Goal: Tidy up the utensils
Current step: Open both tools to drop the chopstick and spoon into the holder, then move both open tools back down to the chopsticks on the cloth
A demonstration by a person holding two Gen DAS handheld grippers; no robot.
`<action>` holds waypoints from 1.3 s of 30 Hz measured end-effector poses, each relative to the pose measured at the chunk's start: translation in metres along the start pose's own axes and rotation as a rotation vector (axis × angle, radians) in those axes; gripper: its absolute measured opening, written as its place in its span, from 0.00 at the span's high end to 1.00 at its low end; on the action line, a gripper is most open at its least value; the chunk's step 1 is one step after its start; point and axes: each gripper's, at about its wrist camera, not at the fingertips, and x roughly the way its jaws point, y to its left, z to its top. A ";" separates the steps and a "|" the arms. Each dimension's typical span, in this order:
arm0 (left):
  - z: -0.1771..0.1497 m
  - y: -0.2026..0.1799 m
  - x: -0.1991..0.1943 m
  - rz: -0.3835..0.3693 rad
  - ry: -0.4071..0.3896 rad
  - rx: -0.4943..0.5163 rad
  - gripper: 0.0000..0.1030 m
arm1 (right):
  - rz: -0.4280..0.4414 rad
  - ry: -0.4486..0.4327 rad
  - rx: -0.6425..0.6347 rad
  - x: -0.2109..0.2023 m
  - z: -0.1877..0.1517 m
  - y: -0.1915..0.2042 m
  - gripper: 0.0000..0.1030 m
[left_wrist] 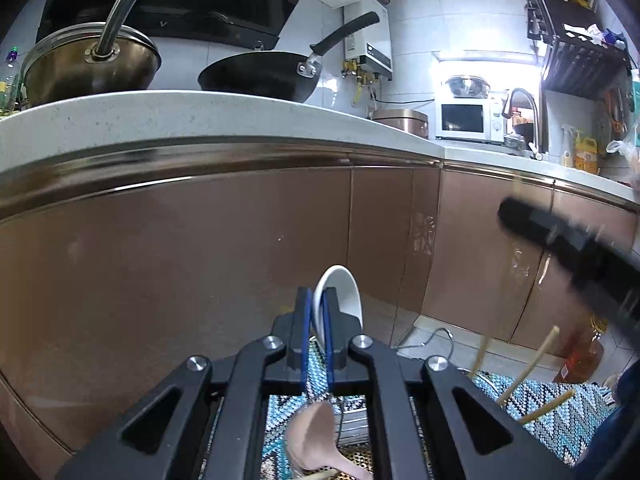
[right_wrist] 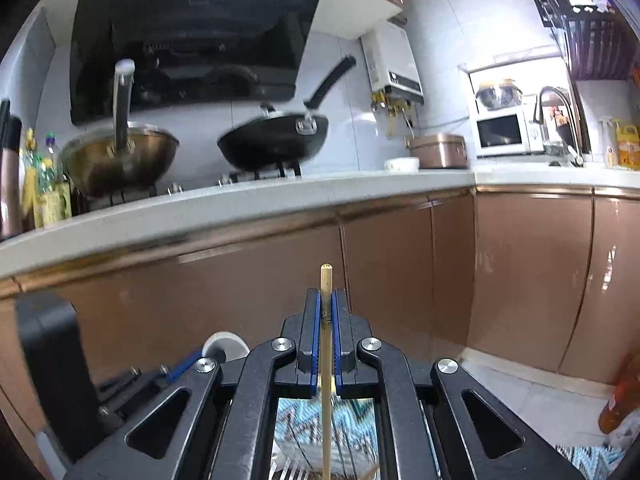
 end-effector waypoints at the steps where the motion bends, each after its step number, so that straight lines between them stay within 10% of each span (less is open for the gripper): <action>1: -0.002 0.000 -0.001 -0.016 0.001 -0.002 0.93 | -0.005 0.011 -0.001 0.001 -0.005 -0.001 0.95; 6: 0.004 0.006 -0.010 -0.118 0.077 -0.026 0.87 | -0.015 0.046 -0.007 -0.005 -0.016 -0.003 0.71; 11: 0.039 0.030 -0.054 -0.191 0.040 -0.063 0.56 | -0.023 0.050 -0.010 -0.029 -0.006 -0.003 0.64; 39: 0.058 0.161 -0.235 -0.227 0.095 -0.008 0.51 | -0.087 0.145 -0.130 -0.220 0.005 0.042 0.61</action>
